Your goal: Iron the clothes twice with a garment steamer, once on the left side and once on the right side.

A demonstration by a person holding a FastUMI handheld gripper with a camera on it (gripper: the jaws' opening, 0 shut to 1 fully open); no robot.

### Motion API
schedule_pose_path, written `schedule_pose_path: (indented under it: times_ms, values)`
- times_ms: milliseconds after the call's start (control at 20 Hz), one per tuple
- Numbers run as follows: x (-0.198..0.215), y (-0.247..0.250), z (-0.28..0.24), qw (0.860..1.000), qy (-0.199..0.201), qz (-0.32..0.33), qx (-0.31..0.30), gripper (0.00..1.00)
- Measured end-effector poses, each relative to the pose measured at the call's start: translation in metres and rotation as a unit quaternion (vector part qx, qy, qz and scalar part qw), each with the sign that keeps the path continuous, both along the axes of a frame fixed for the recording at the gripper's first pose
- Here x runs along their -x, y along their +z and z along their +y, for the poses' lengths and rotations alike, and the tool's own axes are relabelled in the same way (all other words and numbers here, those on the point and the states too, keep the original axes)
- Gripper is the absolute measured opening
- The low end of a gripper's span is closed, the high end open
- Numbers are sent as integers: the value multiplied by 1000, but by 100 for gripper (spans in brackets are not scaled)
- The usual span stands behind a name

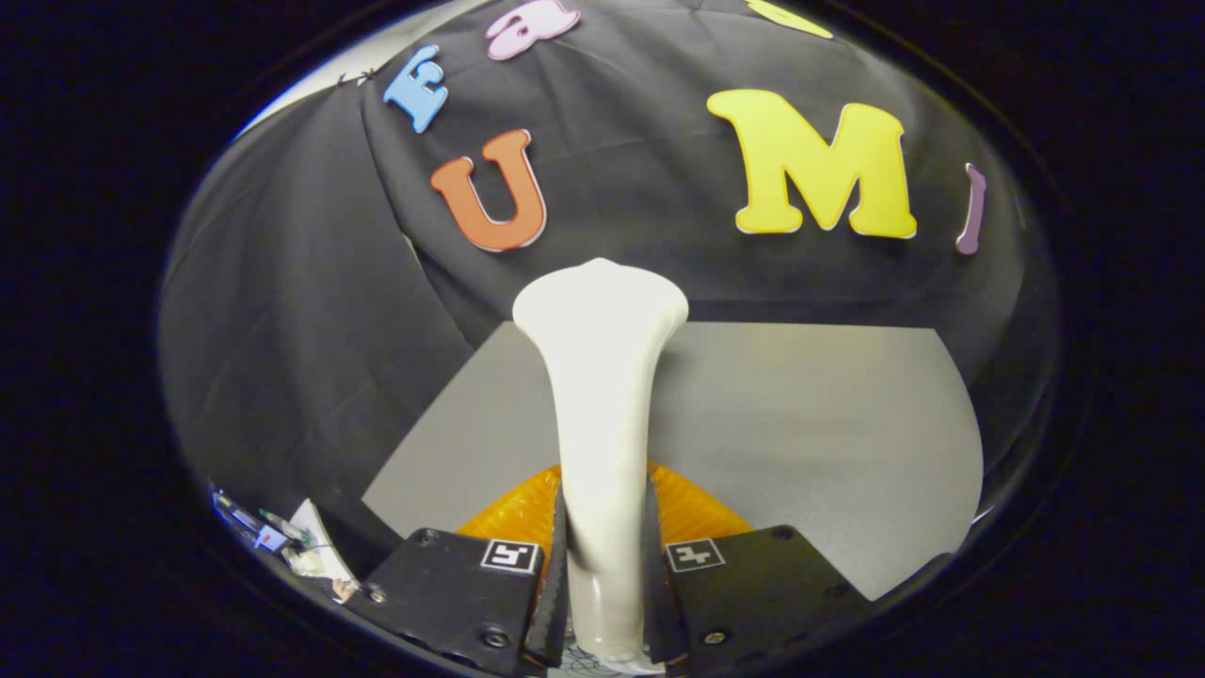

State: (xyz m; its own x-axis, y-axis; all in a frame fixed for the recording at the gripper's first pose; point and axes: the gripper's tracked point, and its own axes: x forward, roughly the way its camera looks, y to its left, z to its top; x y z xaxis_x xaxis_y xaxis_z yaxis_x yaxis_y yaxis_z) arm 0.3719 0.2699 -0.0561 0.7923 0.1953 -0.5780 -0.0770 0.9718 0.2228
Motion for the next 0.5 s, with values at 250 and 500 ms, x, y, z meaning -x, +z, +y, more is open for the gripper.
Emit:
schedule_pose_path:
  times_ms: [250,500]
  values:
    - [51,39,-3,998,14,-50,-19,36]
    - [105,78,-28,994,0,-105,-21,36]
